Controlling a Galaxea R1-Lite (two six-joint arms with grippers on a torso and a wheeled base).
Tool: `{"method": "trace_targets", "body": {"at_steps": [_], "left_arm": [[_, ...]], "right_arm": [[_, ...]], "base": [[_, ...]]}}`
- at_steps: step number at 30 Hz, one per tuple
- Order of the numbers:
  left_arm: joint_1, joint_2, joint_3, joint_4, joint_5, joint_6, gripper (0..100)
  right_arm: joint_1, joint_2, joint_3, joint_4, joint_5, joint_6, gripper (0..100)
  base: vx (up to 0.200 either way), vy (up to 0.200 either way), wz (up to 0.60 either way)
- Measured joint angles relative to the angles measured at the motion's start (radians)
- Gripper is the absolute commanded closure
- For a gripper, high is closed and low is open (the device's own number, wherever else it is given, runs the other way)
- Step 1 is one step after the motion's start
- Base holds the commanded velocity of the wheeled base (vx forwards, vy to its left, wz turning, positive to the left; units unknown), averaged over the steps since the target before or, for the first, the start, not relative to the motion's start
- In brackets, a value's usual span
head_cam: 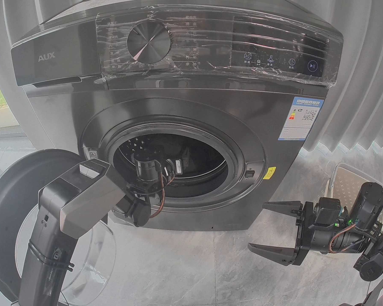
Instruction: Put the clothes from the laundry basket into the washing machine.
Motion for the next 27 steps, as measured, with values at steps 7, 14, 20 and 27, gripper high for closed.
{"method": "trace_targets", "body": {"at_steps": [7, 14, 20, 27], "left_arm": [[-0.038, -0.063, 0.186, 0.000, 0.001, 0.009, 0], [-0.080, -0.137, 0.319, -0.008, 0.001, 0.007, 0], [-0.135, -0.189, 0.443, -0.046, -0.002, 0.004, 0], [-0.204, -0.234, 0.592, -0.110, -0.004, 0.007, 0]], "right_arm": [[0.000, -0.004, 0.000, 0.001, 0.000, 0.000, 0], [0.000, -0.013, 0.000, 0.001, 0.000, -0.001, 0], [0.000, -0.016, 0.000, 0.001, 0.000, -0.001, 0], [0.000, -0.019, 0.000, 0.001, 0.000, -0.001, 0]], "base": [[0.000, 0.000, 0.00], [0.000, 0.000, 0.00], [0.000, 0.000, 0.00], [0.000, 0.000, 0.00]]}}
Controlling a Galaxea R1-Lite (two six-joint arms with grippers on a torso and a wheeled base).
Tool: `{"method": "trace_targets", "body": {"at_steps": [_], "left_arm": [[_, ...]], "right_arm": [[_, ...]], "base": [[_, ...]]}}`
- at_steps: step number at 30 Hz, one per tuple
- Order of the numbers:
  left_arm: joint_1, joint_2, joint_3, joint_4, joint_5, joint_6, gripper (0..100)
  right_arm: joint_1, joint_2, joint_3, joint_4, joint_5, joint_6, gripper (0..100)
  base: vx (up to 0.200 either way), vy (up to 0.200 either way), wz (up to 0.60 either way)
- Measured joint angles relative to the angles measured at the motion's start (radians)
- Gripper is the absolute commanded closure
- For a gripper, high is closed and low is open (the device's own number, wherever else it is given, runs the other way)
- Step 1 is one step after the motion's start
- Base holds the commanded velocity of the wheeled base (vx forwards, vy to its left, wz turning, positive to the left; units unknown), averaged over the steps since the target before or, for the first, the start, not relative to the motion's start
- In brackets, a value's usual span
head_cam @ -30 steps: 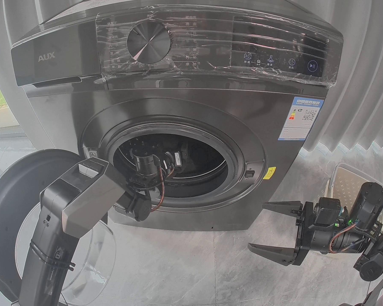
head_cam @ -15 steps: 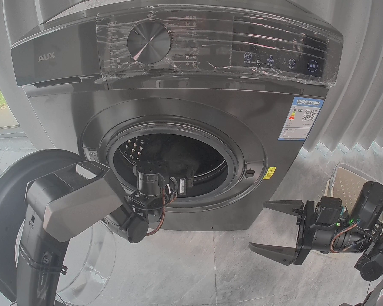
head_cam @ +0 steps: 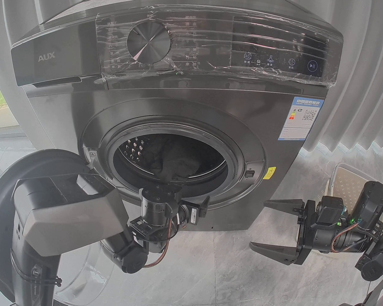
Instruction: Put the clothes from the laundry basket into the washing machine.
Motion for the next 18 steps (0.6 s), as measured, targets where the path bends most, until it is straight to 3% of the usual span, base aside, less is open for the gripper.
{"method": "trace_targets", "body": {"at_steps": [18], "left_arm": [[-0.053, -0.088, 0.244, -0.148, 0.000, 0.003, 0]], "right_arm": [[0.004, -0.001, 0.002, 0.000, 0.000, 0.000, 0]], "base": [[0.000, 0.000, 0.00]]}}
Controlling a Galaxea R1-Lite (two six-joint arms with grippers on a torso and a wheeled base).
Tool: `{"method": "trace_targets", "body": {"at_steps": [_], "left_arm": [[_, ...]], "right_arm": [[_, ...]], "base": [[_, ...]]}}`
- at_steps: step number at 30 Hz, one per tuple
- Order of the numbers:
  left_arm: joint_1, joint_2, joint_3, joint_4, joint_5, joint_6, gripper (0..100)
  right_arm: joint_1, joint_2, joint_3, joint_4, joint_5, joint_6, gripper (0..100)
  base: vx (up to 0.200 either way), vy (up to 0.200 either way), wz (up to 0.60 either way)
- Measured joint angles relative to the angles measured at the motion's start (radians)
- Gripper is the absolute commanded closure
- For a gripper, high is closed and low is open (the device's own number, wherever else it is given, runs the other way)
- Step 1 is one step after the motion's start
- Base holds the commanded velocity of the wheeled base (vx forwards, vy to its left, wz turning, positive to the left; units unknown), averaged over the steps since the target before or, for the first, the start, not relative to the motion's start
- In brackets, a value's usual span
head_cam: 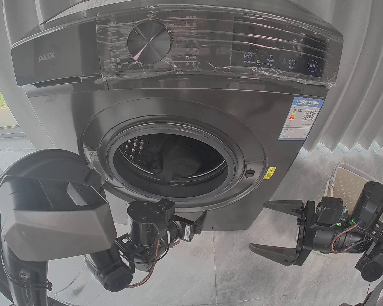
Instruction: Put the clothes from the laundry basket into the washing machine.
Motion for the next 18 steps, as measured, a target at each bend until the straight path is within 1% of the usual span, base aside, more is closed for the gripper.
{"method": "trace_targets", "body": {"at_steps": [6, 13, 18], "left_arm": [[0.003, -0.021, 0.041, -0.029, -0.001, -0.002, 0], [-0.037, -0.080, 0.125, -0.054, -0.002, -0.008, 0], [-0.034, -0.092, 0.129, -0.056, -0.003, -0.009, 0]], "right_arm": [[0.005, 0.000, 0.000, 0.000, 0.000, 0.000, 0], [0.005, 0.001, -0.001, 0.000, 0.000, 0.000, 0], [0.010, 0.000, -0.001, 0.000, 0.000, 0.000, 0]], "base": [[0.000, 0.000, 0.00], [0.000, 0.000, 0.00], [0.000, 0.000, 0.00]]}}
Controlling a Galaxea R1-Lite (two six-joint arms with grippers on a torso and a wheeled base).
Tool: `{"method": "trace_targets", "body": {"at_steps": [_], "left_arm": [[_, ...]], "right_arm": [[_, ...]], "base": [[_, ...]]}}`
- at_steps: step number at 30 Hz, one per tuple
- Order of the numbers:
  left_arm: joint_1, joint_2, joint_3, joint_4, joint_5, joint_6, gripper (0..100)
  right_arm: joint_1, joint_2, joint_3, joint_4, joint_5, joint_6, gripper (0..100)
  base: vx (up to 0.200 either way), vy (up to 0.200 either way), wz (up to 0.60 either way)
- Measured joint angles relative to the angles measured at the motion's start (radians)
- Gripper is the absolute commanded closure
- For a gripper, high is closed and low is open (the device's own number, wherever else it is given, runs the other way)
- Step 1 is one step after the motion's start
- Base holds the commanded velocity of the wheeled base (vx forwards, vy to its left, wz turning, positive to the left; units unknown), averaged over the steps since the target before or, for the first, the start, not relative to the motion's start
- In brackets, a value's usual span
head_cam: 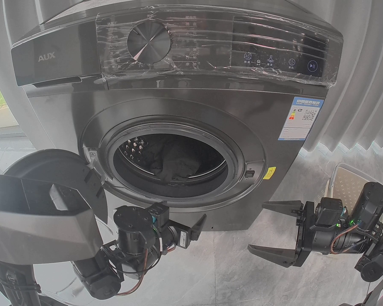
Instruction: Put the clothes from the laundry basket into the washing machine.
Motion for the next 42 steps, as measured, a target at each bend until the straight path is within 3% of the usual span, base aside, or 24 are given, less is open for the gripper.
{"method": "trace_targets", "body": {"at_steps": [12, 24, 33, 34, 42], "left_arm": [[0.153, 0.150, -0.297, 0.117, -0.007, 0.024, 0], [0.250, 0.344, -0.681, 0.317, -0.011, 0.052, 0], [0.316, 0.448, -0.865, 0.391, -0.018, 0.076, 0], [0.320, 0.457, -0.881, 0.396, -0.018, 0.077, 100], [0.331, 0.499, -0.938, 0.417, -0.012, 0.072, 100]], "right_arm": [[0.001, 0.000, 0.000, 0.000, 0.000, 0.001, 0], [-0.001, 0.001, 0.001, 0.000, 0.000, 0.002, 0], [0.000, 0.001, 0.001, 0.000, 0.000, 0.003, 0], [0.000, 0.001, 0.001, 0.000, 0.000, 0.003, 0], [0.000, 0.001, 0.001, 0.000, 0.000, 0.003, 0]], "base": [[0.000, 0.000, 0.00], [0.000, 0.000, 0.00], [0.000, 0.000, 0.00], [0.000, 0.000, 0.00], [0.000, 0.000, 0.00]]}}
